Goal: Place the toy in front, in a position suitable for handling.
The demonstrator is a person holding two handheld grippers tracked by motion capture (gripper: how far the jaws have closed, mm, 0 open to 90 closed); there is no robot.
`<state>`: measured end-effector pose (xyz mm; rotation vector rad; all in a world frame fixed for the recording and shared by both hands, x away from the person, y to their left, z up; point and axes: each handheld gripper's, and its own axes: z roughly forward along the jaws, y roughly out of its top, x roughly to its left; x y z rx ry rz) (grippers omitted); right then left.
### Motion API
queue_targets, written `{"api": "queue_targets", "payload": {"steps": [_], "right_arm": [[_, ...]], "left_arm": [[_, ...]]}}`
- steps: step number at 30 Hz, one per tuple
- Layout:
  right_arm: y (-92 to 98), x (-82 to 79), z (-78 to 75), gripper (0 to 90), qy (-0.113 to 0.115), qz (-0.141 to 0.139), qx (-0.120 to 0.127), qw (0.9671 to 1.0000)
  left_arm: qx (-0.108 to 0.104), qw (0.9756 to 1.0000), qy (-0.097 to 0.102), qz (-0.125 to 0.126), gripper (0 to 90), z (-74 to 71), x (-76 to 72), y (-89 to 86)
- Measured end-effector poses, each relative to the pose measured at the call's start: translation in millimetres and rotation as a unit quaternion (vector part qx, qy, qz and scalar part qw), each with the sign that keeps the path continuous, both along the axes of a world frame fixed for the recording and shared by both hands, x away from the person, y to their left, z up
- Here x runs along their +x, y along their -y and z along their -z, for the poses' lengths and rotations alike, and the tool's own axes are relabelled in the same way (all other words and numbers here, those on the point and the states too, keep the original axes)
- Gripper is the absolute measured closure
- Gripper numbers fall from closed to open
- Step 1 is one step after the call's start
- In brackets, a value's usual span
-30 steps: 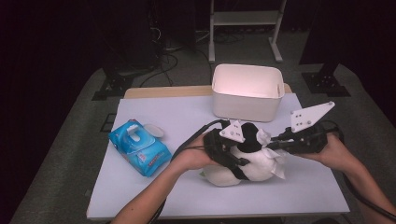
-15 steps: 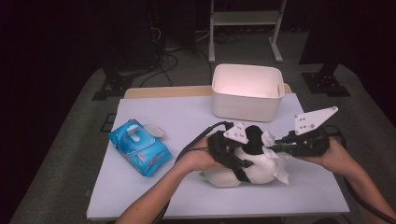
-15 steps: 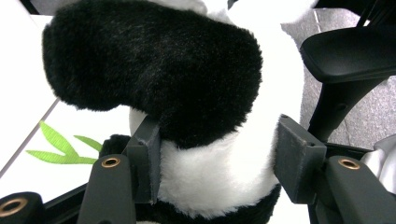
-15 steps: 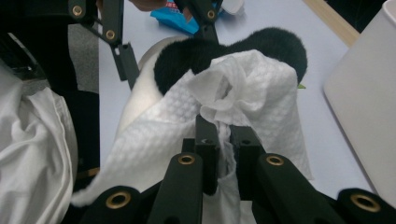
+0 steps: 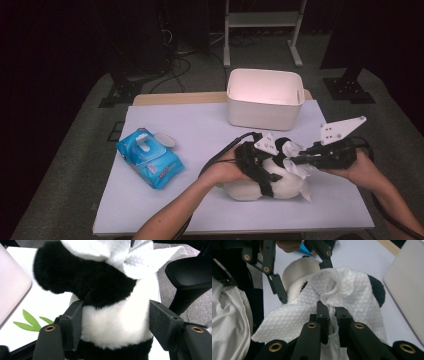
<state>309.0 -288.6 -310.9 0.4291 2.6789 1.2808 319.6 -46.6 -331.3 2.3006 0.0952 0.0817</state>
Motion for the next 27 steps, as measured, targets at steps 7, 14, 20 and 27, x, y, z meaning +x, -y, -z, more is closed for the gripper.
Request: {"api": "queue_targets", "payload": {"steps": [7,14,20,27], "right_arm": [[20.1,-1.0,19.2,83.7,-0.016,0.023,0.012,0.9995],[36.2,-1.4,33.2,83.6,-0.036,0.039,0.031,0.9981],[26.6,0.2,21.4,83.5,-0.02,0.034,0.015,0.9991],[-4.9,-0.8,9.8,78.2,-0.005,0.0,-0.015,0.9999]], "left_arm": [[0.014,0.9998,0.007,-0.015,29.2,-1.9,3.4,-12.5],[0.019,0.9987,-0.016,-0.044,25.2,10.2,13.3,-43.5],[0.025,0.9988,-0.009,-0.041,25.7,13.5,10.9,-44.0],[0.025,0.9988,-0.008,-0.041,25.6,13.6,9.7,-42.0]]}}
